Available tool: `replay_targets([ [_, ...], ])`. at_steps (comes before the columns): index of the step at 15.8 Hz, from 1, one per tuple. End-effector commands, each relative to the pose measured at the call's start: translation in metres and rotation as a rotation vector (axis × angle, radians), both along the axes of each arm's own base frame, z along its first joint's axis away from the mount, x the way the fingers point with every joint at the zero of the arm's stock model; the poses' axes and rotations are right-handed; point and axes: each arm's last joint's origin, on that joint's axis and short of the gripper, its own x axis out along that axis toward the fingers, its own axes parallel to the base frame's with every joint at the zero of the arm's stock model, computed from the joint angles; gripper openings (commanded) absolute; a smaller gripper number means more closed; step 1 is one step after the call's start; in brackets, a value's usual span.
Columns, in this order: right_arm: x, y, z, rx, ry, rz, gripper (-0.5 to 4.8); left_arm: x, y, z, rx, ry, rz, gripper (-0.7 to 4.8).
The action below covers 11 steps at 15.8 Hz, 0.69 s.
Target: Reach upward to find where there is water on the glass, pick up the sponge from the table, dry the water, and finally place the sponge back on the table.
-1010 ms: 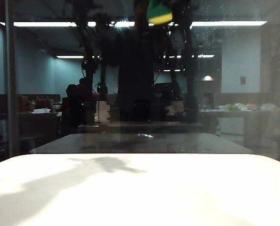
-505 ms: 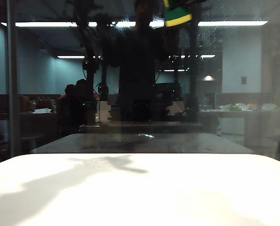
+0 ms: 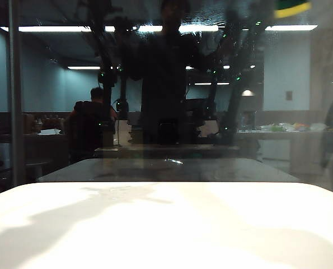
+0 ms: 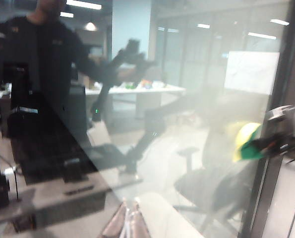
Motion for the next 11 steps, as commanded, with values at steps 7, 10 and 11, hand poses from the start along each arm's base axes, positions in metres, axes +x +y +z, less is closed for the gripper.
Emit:
replay_targets([
  [7,-0.007,-0.031,0.008,-0.006,-0.049,-0.073,-0.09,0.003,0.0,0.001,0.0,-0.011,0.008,-0.05],
  [10,-0.012,-0.003,0.015,0.002,-0.058,0.046,-0.09,0.003,0.0,0.001,0.0,-0.011,0.008,-0.05],
  [11,-0.023,0.014,0.025,0.004,-0.073,0.105,-0.09,0.003,0.0,0.001,0.016,-0.02,0.011,-0.05],
])
